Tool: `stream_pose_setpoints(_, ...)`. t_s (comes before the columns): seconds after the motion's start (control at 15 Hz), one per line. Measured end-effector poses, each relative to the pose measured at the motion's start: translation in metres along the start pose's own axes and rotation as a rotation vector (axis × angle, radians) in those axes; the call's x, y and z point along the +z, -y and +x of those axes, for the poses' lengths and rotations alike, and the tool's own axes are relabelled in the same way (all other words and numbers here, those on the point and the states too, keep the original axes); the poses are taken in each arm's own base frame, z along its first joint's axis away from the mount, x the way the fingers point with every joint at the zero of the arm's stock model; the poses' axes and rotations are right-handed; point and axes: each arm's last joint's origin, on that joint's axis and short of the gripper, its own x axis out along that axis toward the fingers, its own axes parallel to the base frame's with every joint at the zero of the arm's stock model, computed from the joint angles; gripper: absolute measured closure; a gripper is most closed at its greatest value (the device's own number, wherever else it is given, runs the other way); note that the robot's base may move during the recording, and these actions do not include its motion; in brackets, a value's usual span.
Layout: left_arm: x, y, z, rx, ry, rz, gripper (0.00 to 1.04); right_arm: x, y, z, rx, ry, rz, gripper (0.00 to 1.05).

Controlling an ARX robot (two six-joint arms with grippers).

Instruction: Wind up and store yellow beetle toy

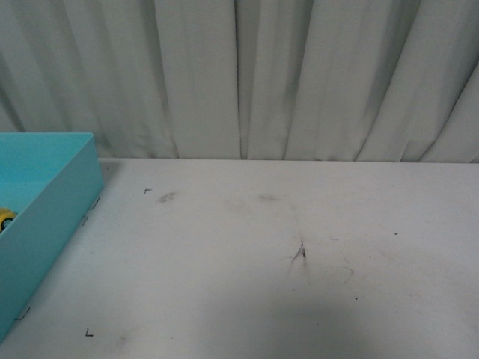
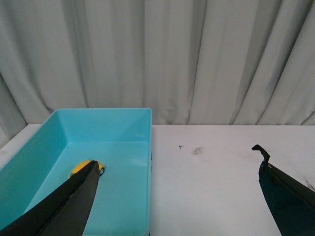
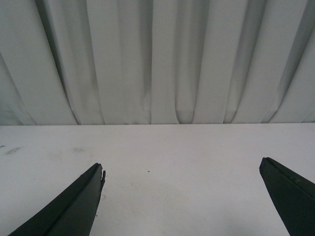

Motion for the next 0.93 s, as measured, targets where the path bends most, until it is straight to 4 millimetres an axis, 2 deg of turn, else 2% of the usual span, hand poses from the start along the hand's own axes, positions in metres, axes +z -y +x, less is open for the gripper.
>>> stream_pose_setpoints(0.93,0.0003,0.0,0.0,0.0,0.003,0.0,0.07,0.0002,0.0,0.0,0.0,0.002,0.0,0.07)
